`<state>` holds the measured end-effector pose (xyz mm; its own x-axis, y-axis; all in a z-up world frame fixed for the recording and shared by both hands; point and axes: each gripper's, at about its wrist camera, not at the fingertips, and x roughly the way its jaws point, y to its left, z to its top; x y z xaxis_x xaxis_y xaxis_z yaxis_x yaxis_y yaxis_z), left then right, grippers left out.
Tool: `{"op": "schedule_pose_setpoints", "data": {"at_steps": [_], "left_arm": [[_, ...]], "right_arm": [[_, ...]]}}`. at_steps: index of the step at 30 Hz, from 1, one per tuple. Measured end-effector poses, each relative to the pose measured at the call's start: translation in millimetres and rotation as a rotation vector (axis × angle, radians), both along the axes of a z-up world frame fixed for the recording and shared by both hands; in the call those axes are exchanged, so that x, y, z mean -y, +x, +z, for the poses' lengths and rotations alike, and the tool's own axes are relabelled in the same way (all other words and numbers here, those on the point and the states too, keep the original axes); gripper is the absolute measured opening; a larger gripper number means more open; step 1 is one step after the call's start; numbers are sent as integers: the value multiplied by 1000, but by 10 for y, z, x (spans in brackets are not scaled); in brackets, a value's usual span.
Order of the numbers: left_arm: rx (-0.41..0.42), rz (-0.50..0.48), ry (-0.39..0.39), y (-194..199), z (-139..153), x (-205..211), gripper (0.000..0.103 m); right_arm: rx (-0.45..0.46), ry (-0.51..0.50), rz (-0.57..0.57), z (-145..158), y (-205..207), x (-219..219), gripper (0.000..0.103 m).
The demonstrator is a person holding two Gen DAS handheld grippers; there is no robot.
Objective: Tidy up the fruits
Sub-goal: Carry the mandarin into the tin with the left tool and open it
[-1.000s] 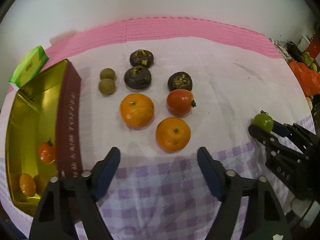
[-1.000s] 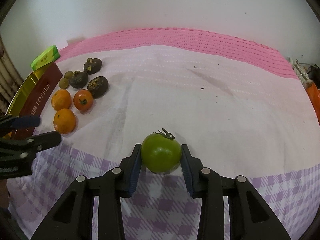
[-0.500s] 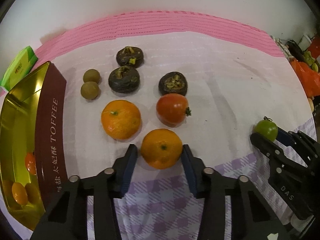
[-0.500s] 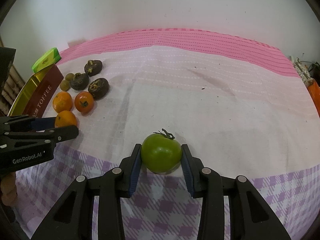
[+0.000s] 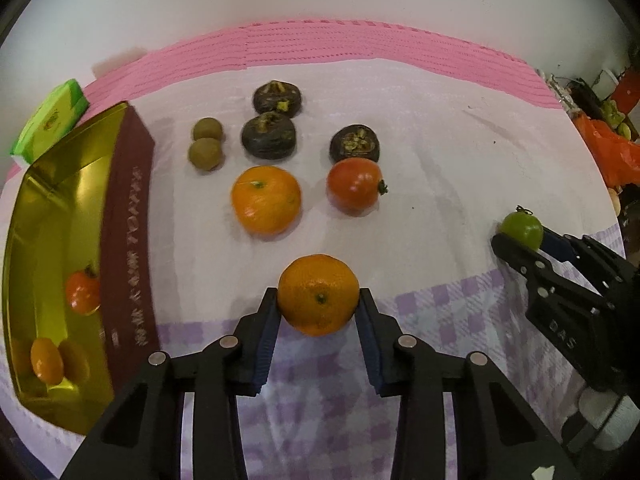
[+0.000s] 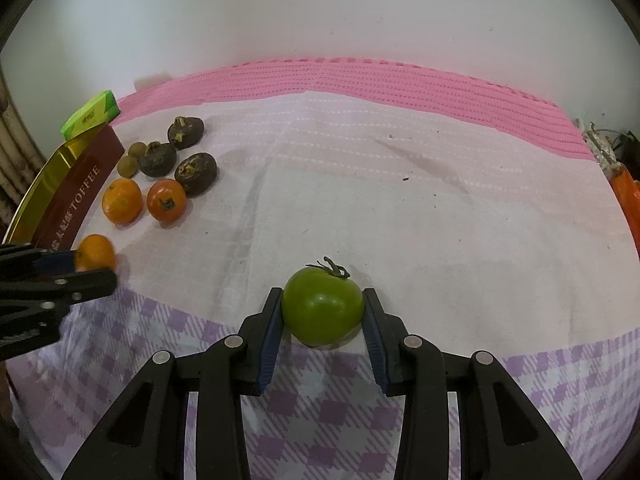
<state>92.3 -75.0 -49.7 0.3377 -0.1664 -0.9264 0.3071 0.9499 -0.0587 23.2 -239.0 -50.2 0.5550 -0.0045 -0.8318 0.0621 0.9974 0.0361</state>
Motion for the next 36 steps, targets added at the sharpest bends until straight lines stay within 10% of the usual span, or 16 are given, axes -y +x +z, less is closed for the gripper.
{"op": "schedule_pose_setpoints", "data": {"at_steps": [16,36], "left_arm": [[128,84,5,-66,484,-666,34],[89,328,112,337,128,-1988,34]], "right_arm": [[9,-37,-6,-6,-4,-52,40],[7,-42,-13,-13,18,-52,40]]}}
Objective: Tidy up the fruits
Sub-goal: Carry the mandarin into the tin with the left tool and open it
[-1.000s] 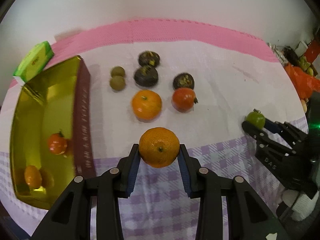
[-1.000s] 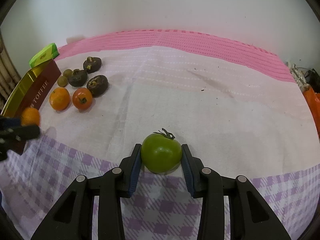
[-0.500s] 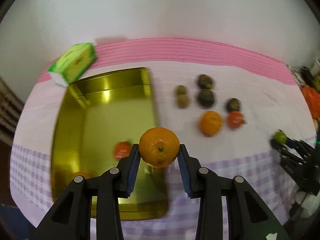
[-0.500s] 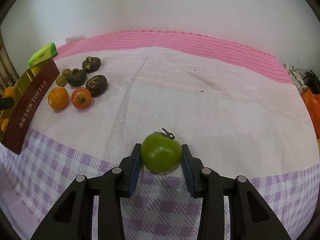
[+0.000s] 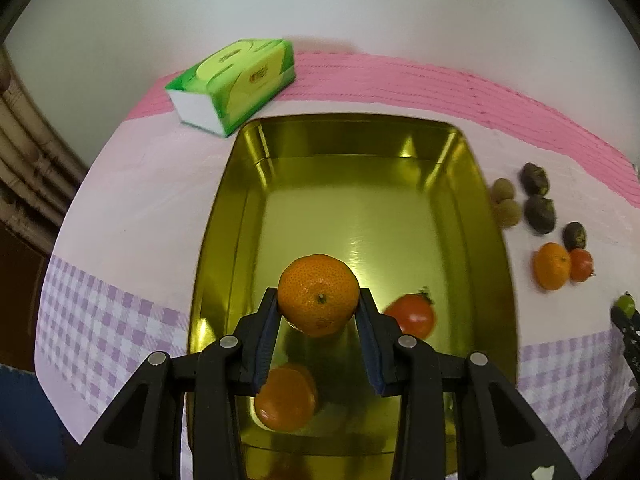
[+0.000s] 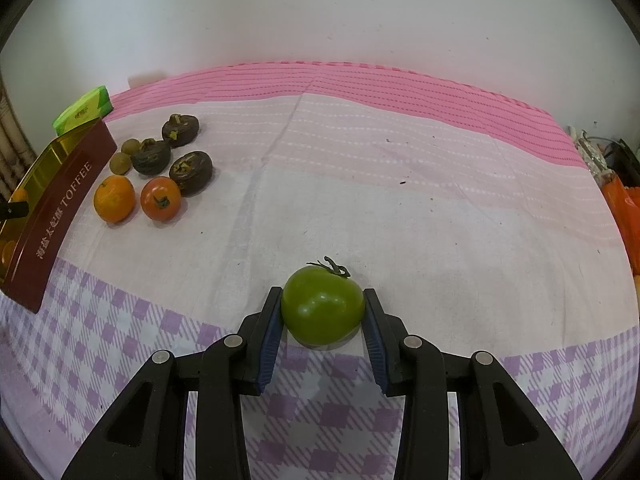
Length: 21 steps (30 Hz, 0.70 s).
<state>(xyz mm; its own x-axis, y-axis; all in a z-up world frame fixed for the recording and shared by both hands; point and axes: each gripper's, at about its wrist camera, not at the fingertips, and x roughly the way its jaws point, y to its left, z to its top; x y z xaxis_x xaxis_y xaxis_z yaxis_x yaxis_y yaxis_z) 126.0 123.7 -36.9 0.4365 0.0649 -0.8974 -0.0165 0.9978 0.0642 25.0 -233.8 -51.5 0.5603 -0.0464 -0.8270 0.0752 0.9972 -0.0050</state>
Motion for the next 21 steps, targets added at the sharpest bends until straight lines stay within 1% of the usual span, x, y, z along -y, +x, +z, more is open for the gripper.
{"op": "schedule_pose_setpoints", "data": {"at_steps": [9,21], "left_arm": [[-27,8,16,89,-138,-102,34],[-52,5,34,111,-231,-77,36]], "right_arm": [[-3,-2,-2,-1,8,-1,40],[-5,-3,-4,2,6,-3,40]]}}
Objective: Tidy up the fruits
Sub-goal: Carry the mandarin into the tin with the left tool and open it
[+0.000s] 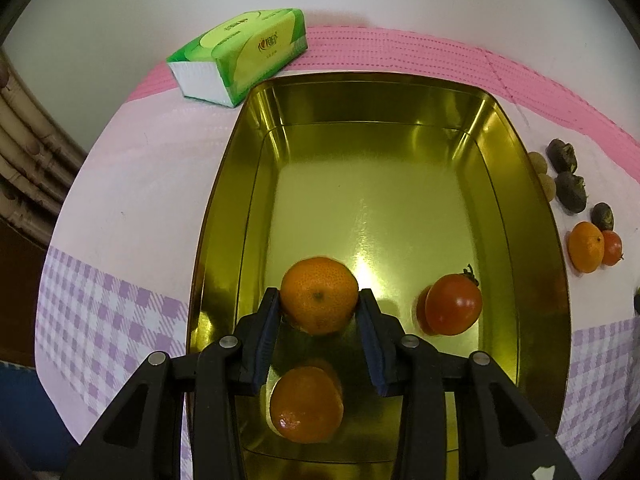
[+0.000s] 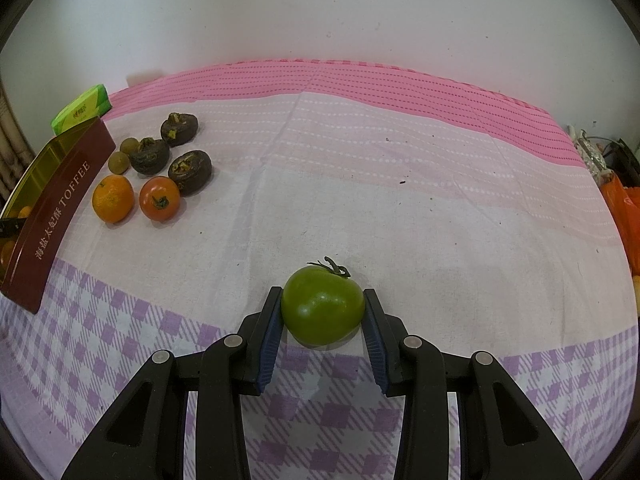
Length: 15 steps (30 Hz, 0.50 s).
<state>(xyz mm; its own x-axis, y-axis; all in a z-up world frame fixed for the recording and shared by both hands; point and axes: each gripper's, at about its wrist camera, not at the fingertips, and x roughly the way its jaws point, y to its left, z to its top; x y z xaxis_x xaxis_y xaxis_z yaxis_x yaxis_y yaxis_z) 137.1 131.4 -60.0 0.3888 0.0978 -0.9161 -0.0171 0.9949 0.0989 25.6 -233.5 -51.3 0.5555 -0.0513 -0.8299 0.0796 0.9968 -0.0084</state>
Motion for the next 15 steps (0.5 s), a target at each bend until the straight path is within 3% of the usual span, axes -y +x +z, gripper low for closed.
{"op": "schedule_pose_setpoints", "data": {"at_steps": [11,15], "left_arm": [[3,-9,8,-2,36,7,38],[27,-12,1,-53,142,-11,57]], "right_arm": [[-4,-5,-4,-5,-2,-8,39],[-15,-10,-6,0,6,-23,39]]}}
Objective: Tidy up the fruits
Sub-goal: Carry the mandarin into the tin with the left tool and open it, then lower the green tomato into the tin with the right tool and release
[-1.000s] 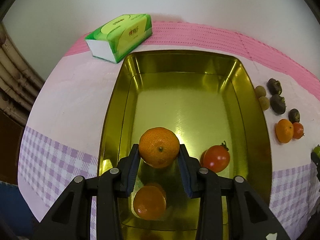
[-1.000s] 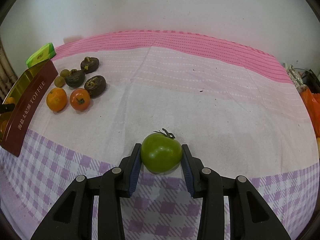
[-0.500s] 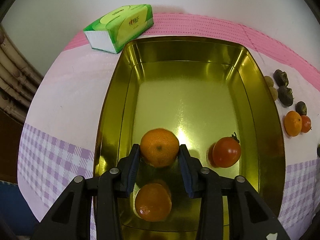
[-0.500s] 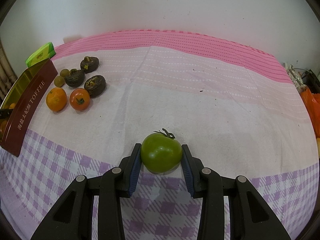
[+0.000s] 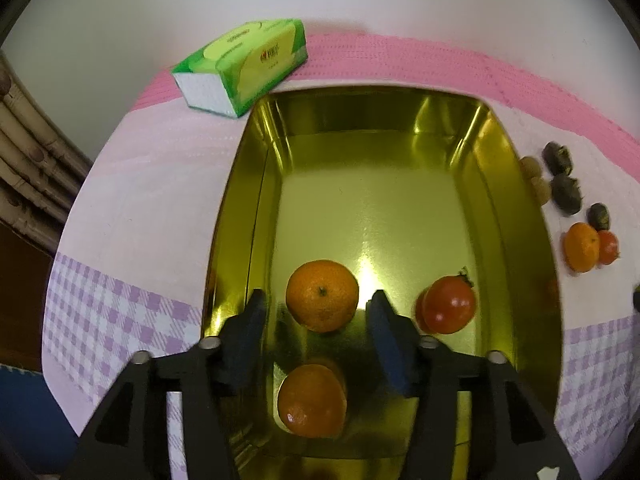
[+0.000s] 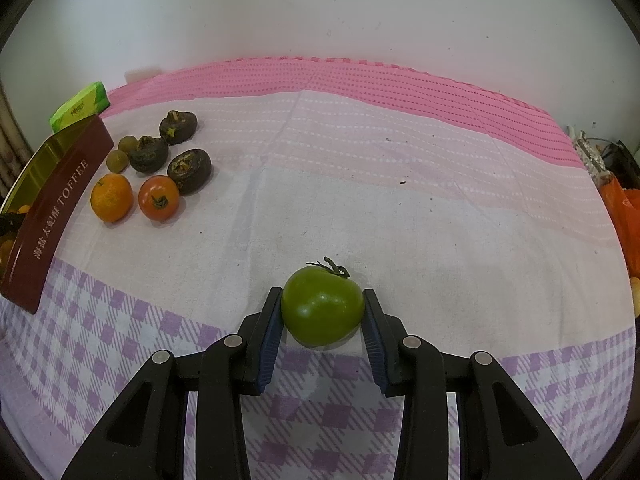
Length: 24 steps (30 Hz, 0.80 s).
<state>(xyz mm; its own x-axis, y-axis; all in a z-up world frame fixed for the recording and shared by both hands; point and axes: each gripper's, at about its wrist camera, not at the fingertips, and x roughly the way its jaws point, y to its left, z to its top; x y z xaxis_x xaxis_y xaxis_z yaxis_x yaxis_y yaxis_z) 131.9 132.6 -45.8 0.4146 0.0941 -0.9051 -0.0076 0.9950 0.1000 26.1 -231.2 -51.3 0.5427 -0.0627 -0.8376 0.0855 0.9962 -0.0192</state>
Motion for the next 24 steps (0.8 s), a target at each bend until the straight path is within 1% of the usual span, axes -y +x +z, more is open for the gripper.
{"op": "schedule_pose_setpoints", "data": {"at_steps": [3,7,8,11,14,18,24], "left_arm": [[33,-7,-9,-66,132,-28,65],[78,-8,-11,-155,310,-68,70],[89,-7,-10,-183,353,-85,70],[124,-3,-6,-268,466,-149,82],[156,8,4,-342,557,-227,84],[171,40,0,-428,611,-365,89],[176,82,20,-573,627,-544,89]], "right_arm": [[-3,-10,-2,10,9,-18,39],[4,-14,4,56,13,-59,39],[10,-17,9,86,8,-81,39],[23,-12,30,187,14,-169,39],[46,-5,77,341,33,-352,39],[80,0,183,577,90,-789,39],[91,24,356,784,188,-1542,39]]}}
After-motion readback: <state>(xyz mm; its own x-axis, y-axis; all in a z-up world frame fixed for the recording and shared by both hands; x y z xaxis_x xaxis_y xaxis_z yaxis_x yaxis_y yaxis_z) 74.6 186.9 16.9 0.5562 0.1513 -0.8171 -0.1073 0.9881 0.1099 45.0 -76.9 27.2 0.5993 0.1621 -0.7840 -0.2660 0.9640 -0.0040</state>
